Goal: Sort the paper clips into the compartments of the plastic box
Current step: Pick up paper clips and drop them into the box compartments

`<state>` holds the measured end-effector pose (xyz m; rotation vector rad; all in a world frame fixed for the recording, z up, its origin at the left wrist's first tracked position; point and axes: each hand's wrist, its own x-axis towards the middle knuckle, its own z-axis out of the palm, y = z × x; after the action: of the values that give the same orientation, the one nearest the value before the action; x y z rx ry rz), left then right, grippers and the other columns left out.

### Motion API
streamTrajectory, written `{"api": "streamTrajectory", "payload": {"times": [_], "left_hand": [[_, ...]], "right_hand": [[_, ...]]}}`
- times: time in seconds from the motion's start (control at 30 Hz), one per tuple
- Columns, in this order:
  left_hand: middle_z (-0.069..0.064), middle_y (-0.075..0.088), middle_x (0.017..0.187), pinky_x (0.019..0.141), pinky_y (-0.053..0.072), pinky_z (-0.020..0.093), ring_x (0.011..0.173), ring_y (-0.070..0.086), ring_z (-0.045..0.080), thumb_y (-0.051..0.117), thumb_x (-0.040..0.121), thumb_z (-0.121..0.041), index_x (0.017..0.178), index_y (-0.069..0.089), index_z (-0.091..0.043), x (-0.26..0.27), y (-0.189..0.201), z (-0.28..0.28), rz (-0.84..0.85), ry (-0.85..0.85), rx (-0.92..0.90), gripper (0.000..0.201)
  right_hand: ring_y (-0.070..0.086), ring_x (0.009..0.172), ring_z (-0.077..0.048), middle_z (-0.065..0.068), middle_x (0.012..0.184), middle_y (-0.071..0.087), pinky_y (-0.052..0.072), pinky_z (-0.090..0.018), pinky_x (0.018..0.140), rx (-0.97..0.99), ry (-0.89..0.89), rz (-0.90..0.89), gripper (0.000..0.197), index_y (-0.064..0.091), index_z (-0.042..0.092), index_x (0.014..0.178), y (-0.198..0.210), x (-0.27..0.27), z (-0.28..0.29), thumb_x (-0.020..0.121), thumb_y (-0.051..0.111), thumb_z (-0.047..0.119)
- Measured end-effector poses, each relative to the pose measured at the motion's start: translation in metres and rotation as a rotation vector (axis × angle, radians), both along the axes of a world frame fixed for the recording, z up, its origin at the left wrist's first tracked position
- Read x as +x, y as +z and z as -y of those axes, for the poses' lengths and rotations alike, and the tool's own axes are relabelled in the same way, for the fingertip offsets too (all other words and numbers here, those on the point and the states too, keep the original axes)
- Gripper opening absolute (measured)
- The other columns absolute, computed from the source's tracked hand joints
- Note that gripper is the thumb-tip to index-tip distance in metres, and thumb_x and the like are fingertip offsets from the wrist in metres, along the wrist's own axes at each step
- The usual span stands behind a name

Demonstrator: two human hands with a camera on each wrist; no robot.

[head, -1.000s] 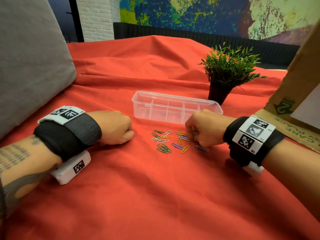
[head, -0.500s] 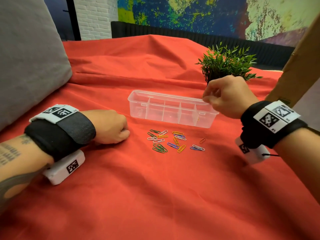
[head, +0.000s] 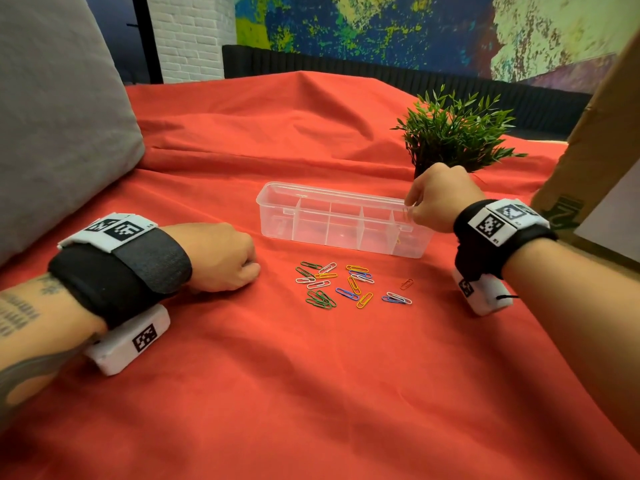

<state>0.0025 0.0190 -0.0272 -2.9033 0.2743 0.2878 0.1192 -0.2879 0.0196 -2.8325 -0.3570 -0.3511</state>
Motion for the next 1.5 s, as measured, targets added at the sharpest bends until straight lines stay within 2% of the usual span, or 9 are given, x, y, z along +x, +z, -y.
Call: {"api": "streamTrajectory", "payload": {"times": [0.2,0.33,0.47,0.6,0.7,0.8,1.07,1.27,1.5], "left_hand": [[0.012,0.080,0.086,0.085,0.060,0.040,0.085,0.073,0.034,0.040,0.103,-0.044,0.085,0.067,-0.010,0.001,-0.001,-0.002,-0.009,0.000,-0.001,0.047],[0.014,0.080,0.095,0.084,0.058,0.038,0.090,0.072,0.036,0.041,0.104,-0.042,0.088,0.068,-0.009,0.000,0.000,0.000,0.005,-0.020,0.010,0.046],[0.015,0.080,0.097,0.085,0.058,0.038,0.092,0.072,0.037,0.041,0.104,-0.042,0.089,0.069,-0.009,0.000,0.000,0.000,0.003,-0.016,0.013,0.046],[0.015,0.080,0.093,0.084,0.059,0.038,0.089,0.072,0.037,0.041,0.103,-0.041,0.087,0.068,-0.008,0.000,0.000,0.000,-0.002,-0.012,0.006,0.046],[0.014,0.081,0.090,0.083,0.059,0.037,0.087,0.073,0.036,0.040,0.103,-0.042,0.087,0.068,-0.008,0.000,0.000,0.000,-0.009,-0.003,0.004,0.046],[0.014,0.081,0.089,0.083,0.059,0.037,0.087,0.074,0.036,0.040,0.103,-0.042,0.087,0.068,-0.008,0.000,0.000,0.000,-0.013,0.004,-0.005,0.047],[0.014,0.081,0.085,0.083,0.059,0.038,0.085,0.073,0.036,0.039,0.102,-0.043,0.084,0.066,-0.008,0.002,-0.002,-0.002,-0.020,0.002,-0.014,0.048],[0.015,0.080,0.087,0.082,0.057,0.037,0.085,0.071,0.036,0.040,0.103,-0.042,0.075,0.061,-0.011,0.002,-0.003,-0.001,0.004,-0.005,-0.018,0.047],[0.016,0.078,0.089,0.083,0.057,0.037,0.085,0.070,0.037,0.040,0.104,-0.042,0.073,0.058,-0.013,0.001,-0.001,0.000,0.004,0.002,-0.014,0.047]], "right_hand": [[0.069,0.079,-0.030,-0.002,0.084,0.072,0.061,-0.040,0.081,0.104,0.056,0.138,0.013,0.068,0.034,0.069,0.009,-0.010,-0.001,0.063,0.060,0.024],[0.068,0.069,-0.023,0.003,0.068,0.071,0.059,-0.034,0.074,0.114,0.213,0.209,0.012,0.077,0.022,0.071,0.016,-0.037,-0.011,0.072,0.066,0.016],[0.069,0.065,-0.021,0.005,0.064,0.072,0.058,-0.032,0.069,-0.031,0.404,0.104,0.012,0.078,0.020,0.071,0.007,-0.071,-0.030,0.073,0.066,0.020],[0.069,0.078,-0.014,0.008,0.077,0.075,0.050,-0.016,0.063,-0.267,0.440,-0.073,0.018,0.079,0.024,0.086,-0.009,-0.080,-0.045,0.075,0.065,0.021],[0.065,0.085,-0.017,0.010,0.085,0.072,0.056,-0.030,0.082,-0.310,0.419,-0.194,0.024,0.076,0.024,0.098,-0.016,-0.077,-0.050,0.075,0.068,0.020],[0.067,0.095,-0.024,0.003,0.098,0.072,0.058,-0.038,0.082,-0.376,0.394,-0.221,0.030,0.073,0.026,0.104,-0.022,-0.072,-0.056,0.074,0.069,0.020],[0.061,0.086,-0.023,0.004,0.086,0.066,0.052,-0.030,0.072,-0.367,0.405,-0.272,0.021,0.068,0.024,0.090,-0.026,-0.070,-0.062,0.075,0.062,0.010],[0.048,0.064,-0.007,0.012,0.067,0.054,0.041,-0.027,0.067,-0.252,0.419,-0.208,0.011,0.063,0.026,0.076,-0.024,-0.059,-0.051,0.080,0.070,0.019],[0.056,0.059,-0.001,0.011,0.063,0.063,0.042,-0.022,0.060,-0.164,0.475,-0.193,0.011,0.071,0.026,0.073,-0.019,-0.061,-0.046,0.082,0.077,0.025]]}}
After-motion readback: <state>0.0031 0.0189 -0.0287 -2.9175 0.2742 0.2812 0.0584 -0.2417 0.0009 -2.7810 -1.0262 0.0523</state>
